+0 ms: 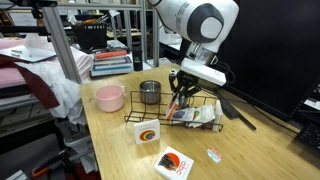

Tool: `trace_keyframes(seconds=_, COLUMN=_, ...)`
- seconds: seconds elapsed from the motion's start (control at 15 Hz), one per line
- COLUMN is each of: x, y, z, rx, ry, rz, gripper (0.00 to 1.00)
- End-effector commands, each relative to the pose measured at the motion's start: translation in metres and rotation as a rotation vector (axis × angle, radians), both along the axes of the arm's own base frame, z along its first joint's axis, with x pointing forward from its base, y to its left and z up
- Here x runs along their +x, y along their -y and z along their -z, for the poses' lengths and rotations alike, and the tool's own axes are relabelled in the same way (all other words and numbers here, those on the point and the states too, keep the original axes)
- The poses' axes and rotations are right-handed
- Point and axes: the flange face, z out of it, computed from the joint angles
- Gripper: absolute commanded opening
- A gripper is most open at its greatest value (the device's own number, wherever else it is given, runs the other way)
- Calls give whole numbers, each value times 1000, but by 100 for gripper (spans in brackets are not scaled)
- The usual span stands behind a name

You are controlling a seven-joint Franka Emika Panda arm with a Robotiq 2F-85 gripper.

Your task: Remove the white and orange book from the rack and put it on the table

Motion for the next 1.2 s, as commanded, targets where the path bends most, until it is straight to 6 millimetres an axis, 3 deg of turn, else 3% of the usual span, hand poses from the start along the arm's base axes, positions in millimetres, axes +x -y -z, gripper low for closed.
trace_keyframes(seconds=0.0, x=-17, y=4, z=-16, rx=-5, ry=39, rz=-3, gripper=4)
trace_keyframes(seconds=0.47, x=-34, y=8, z=-59, rx=-107, ry=185, rz=-18, gripper=4)
trace_keyframes(seconds=0.67, x=-39, y=25, z=-68, rx=-144, ry=260, rz=86, gripper=4)
trace_keyframes(seconds=1.13, x=-56, y=94, z=-46, rx=-278, ry=314, rz=483, gripper=4)
